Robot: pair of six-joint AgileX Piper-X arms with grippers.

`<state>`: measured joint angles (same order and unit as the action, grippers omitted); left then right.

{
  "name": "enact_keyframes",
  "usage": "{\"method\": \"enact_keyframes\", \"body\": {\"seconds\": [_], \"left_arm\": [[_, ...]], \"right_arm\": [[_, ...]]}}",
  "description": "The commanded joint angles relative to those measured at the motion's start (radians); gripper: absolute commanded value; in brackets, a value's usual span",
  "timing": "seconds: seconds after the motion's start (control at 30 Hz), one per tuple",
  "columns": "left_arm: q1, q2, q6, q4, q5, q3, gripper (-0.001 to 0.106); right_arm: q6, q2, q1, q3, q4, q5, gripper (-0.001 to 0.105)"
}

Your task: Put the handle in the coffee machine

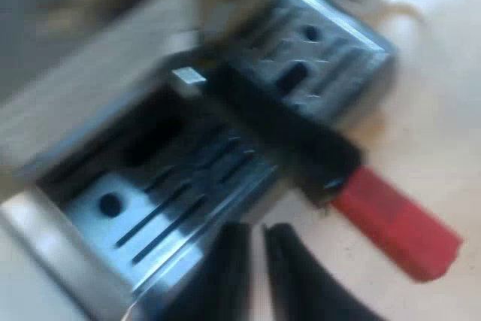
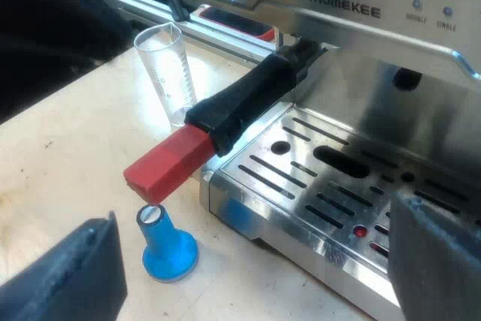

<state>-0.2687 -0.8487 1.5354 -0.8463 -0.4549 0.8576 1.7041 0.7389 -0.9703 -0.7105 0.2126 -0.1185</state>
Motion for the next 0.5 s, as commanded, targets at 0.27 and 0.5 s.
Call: {"method": "enact_keyframes", "body": {"seconds": [0.27,0.5], "left_arm": [[0.147,0.123,0.000,-0.023,-0.013,0.008,0.086],[0.261,0.159,0.000,0.021,-0.013,0.066,0.086]], "right_arm": [[0.001,-0.009,0.002,-0.008,-0.006,-0.014,0.074],[-0.002,-0.009,0.049,-0.098,0.148,-0.035,0.074]]}}
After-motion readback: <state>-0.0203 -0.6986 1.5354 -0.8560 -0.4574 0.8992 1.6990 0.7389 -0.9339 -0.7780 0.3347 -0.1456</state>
